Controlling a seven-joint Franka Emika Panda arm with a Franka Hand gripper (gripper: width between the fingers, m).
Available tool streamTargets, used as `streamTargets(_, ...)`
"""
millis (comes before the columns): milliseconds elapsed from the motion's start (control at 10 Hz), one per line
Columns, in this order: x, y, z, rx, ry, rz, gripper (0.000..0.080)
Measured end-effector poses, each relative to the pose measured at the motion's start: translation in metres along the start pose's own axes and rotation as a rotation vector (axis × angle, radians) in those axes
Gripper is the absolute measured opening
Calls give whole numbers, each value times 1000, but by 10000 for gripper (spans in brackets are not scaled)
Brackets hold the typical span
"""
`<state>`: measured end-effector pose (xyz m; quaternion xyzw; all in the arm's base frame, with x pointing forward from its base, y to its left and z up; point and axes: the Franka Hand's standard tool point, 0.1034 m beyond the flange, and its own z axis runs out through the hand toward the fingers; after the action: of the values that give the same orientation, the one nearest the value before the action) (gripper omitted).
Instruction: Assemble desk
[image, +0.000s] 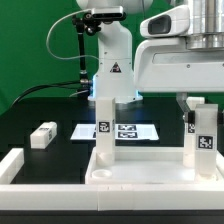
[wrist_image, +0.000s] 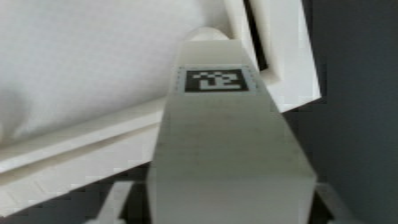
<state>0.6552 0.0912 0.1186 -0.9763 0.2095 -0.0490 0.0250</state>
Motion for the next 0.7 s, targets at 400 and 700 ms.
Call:
streamTargets(400, -6, -2, 2, -1, 1, 494, 288)
streamTargets(700, -9, 2, 3, 19, -2, 828, 290)
